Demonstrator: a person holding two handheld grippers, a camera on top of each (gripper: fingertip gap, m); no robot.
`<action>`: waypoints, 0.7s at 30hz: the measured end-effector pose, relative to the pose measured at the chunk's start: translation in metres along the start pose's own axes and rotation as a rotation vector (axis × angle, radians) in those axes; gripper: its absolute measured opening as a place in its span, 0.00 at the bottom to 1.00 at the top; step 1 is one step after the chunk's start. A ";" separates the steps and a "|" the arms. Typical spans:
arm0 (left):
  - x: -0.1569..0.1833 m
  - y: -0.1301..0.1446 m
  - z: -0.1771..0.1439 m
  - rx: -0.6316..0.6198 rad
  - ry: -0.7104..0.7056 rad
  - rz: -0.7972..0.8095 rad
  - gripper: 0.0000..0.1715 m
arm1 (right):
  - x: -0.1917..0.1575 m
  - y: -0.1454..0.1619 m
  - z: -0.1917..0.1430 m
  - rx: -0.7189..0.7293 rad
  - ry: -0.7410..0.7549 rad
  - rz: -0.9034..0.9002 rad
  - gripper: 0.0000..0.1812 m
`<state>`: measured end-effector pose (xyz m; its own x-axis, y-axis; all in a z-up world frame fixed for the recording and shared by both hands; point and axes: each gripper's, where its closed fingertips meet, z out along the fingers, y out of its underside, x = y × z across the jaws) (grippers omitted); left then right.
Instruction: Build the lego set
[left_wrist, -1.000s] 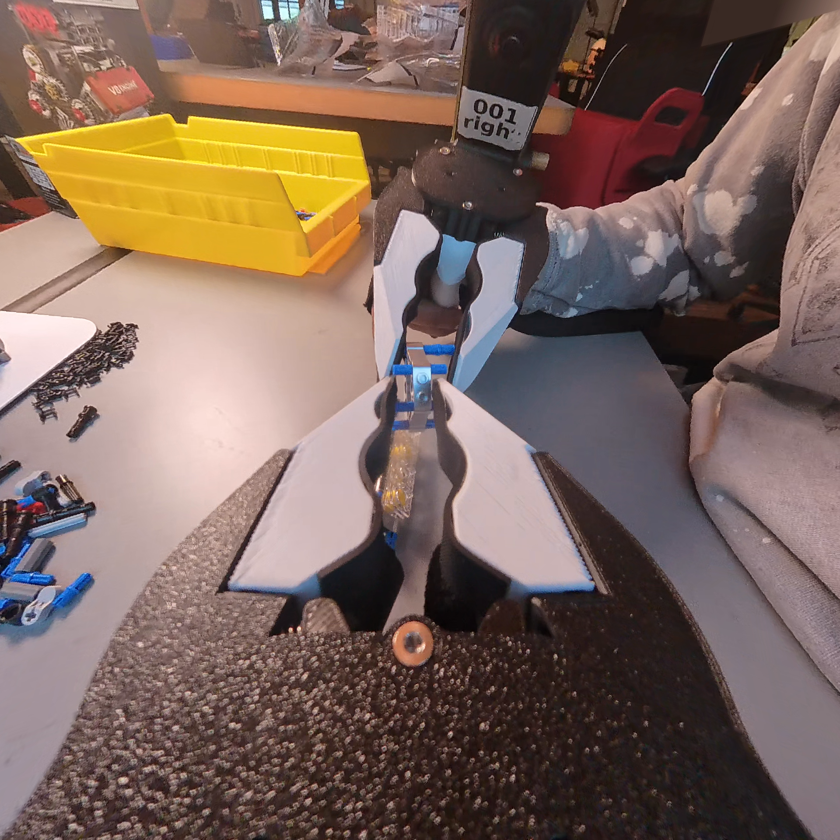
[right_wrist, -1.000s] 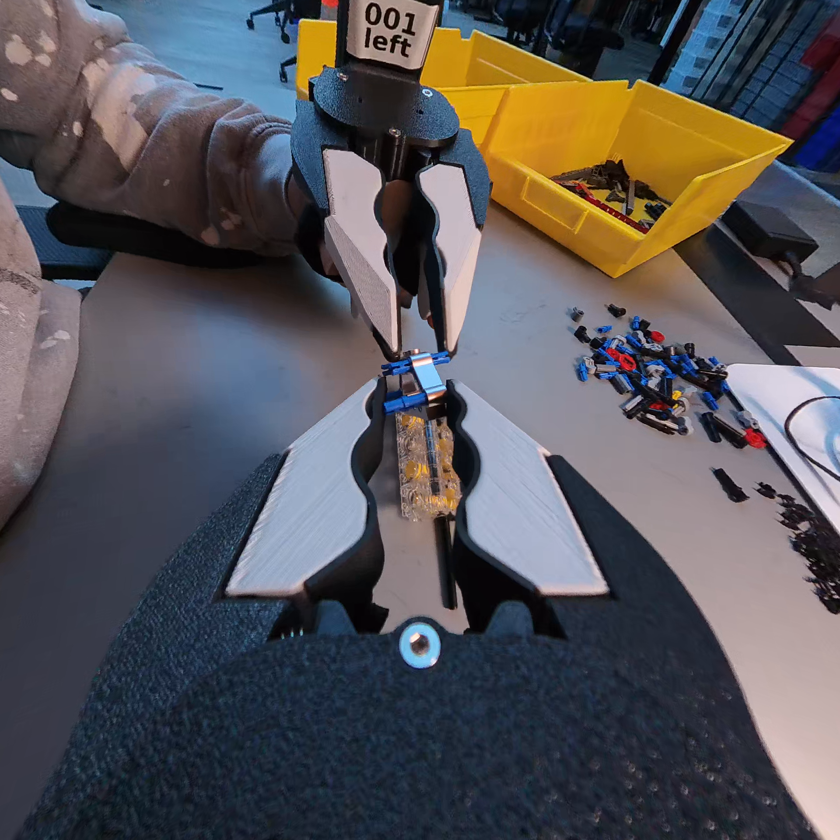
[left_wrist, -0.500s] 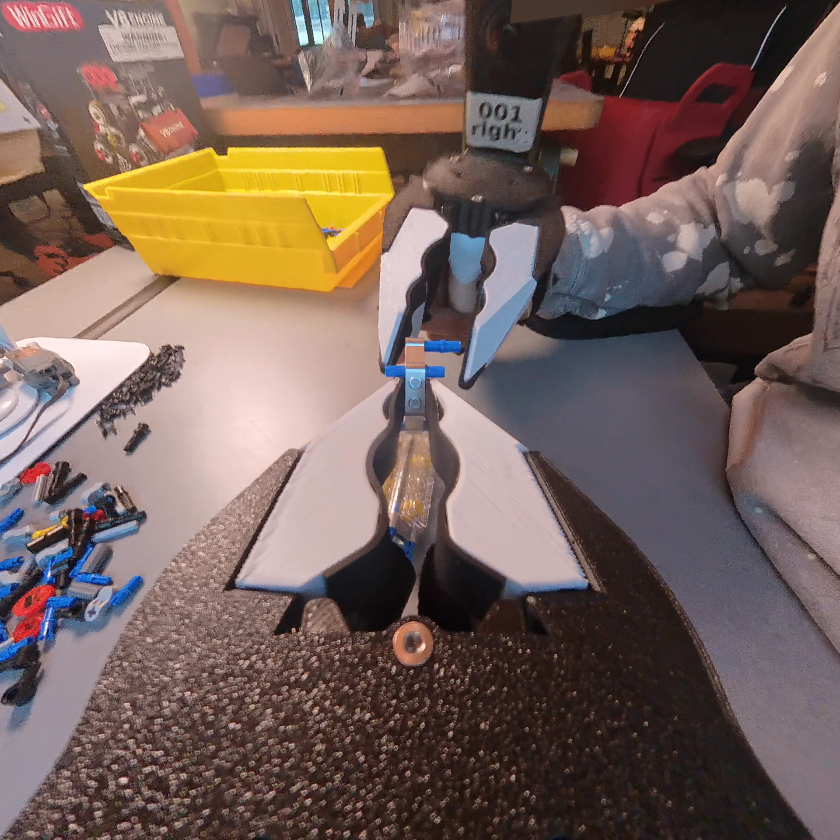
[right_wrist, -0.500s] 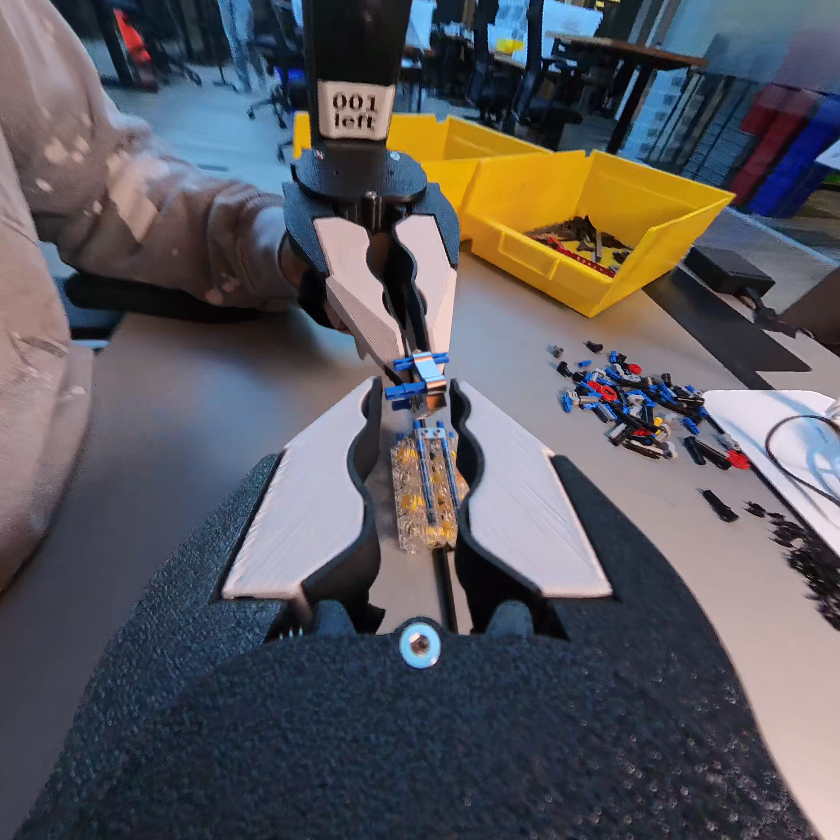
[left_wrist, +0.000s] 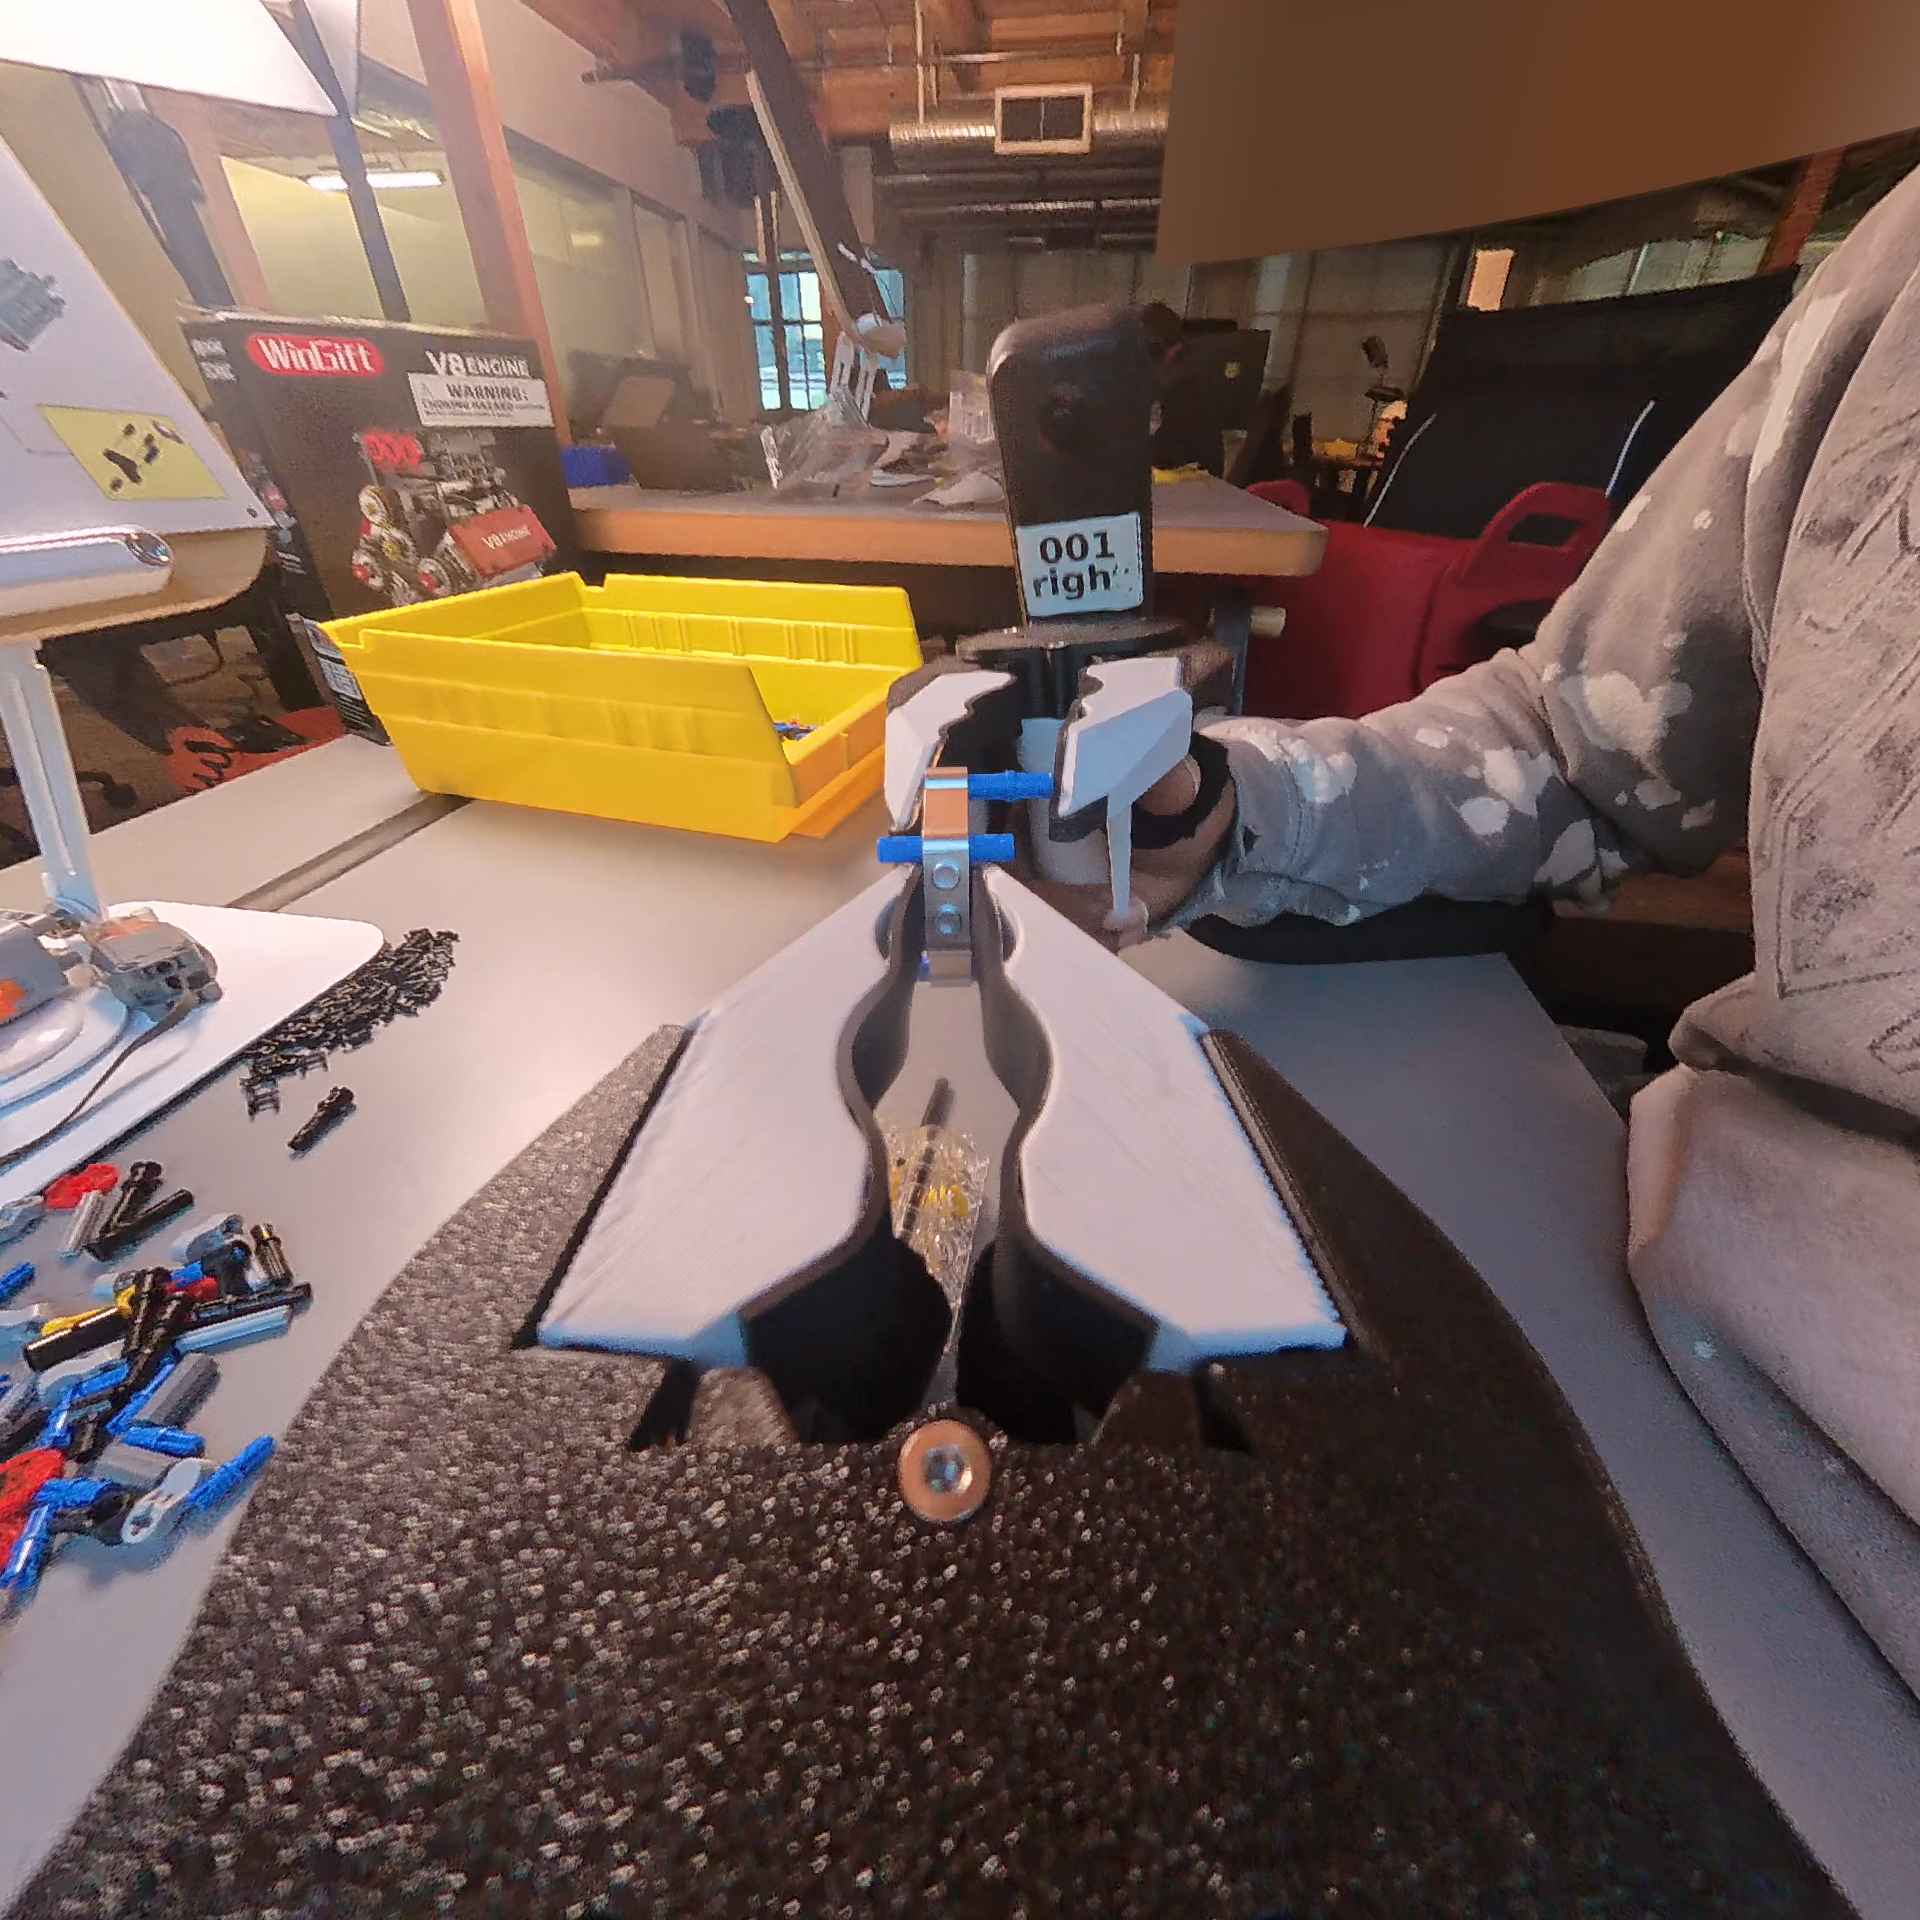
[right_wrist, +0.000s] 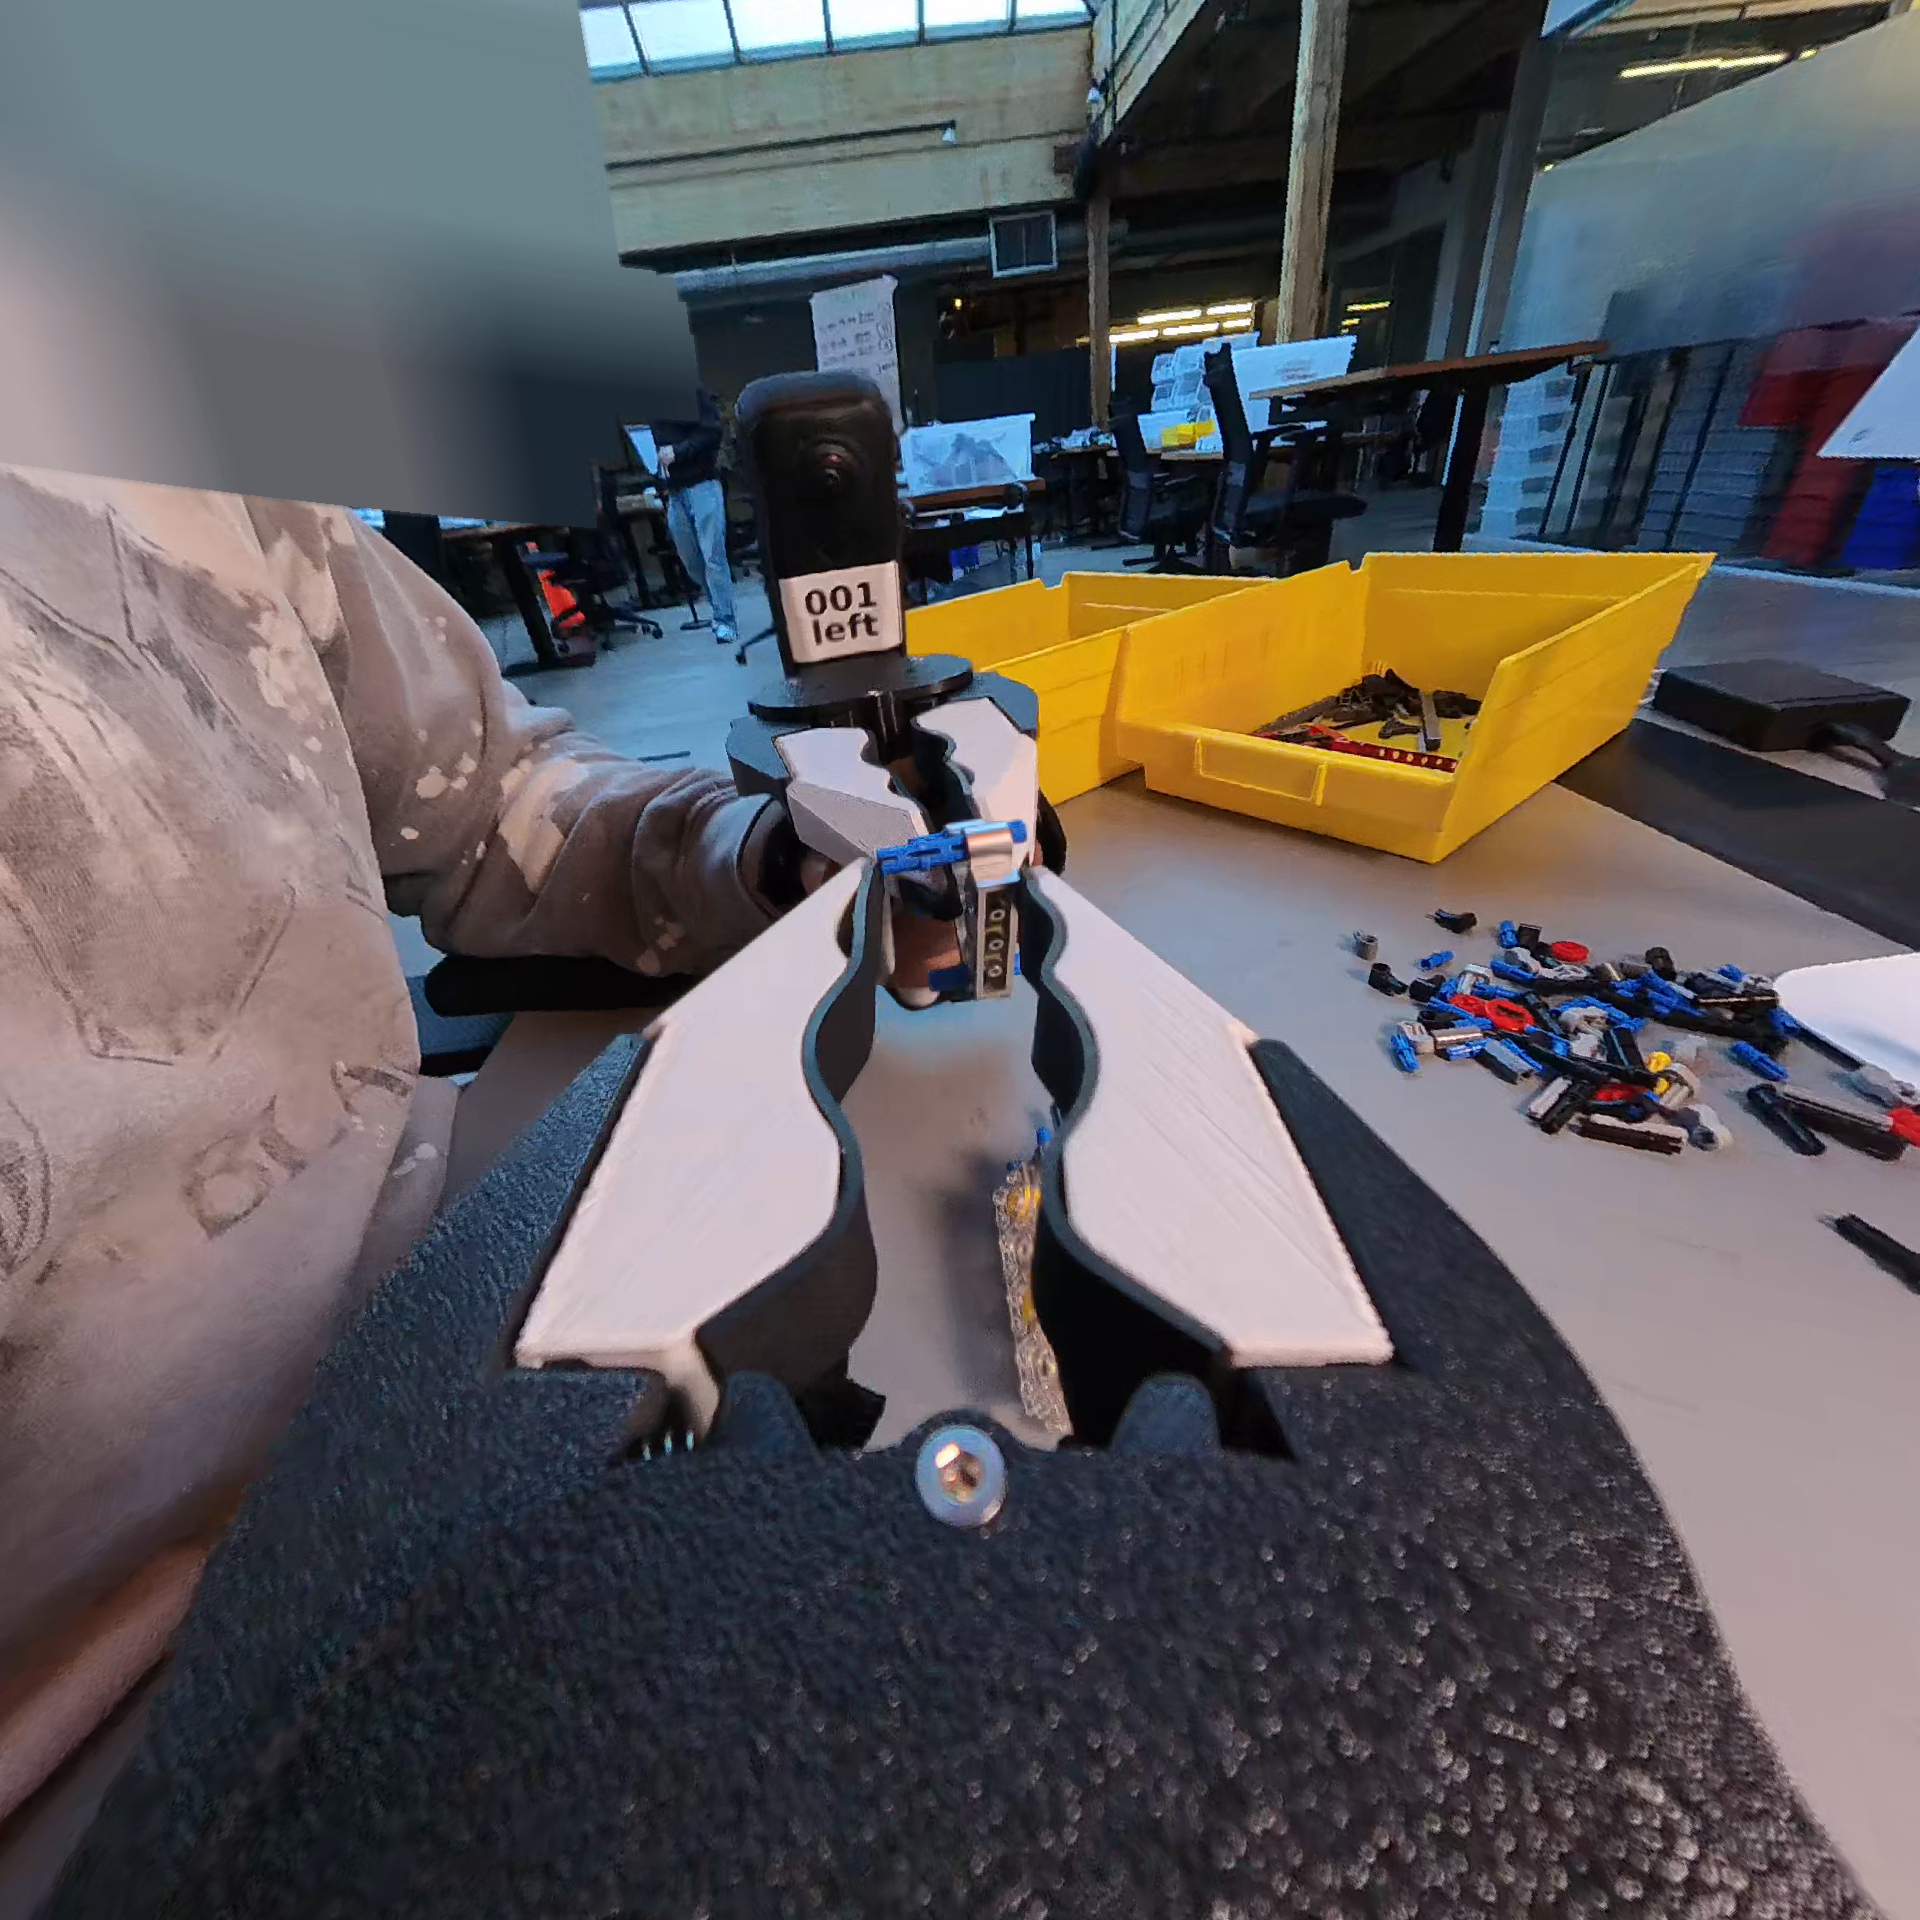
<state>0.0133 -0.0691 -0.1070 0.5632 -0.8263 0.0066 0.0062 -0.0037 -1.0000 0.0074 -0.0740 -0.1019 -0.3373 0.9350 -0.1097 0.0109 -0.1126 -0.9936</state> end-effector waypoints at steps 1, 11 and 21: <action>0.000 -0.003 0.000 0.016 -0.011 0.002 0.04 | 0.000 -0.003 0.000 0.021 -0.004 0.025 0.13; 0.006 -0.017 -0.001 0.069 -0.041 0.041 0.04 | -0.007 -0.019 0.002 0.134 -0.044 0.107 0.13; 0.011 -0.012 0.000 0.012 -0.034 0.084 0.04 | -0.006 -0.018 0.002 0.143 -0.040 0.143 0.08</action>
<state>0.0196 -0.0785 -0.0948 0.5897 -0.8040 -0.0771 -0.0323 0.0720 -0.9969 0.0075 -0.0784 -0.0829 -0.3794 0.8923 -0.2449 -0.0717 -0.2922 -0.9537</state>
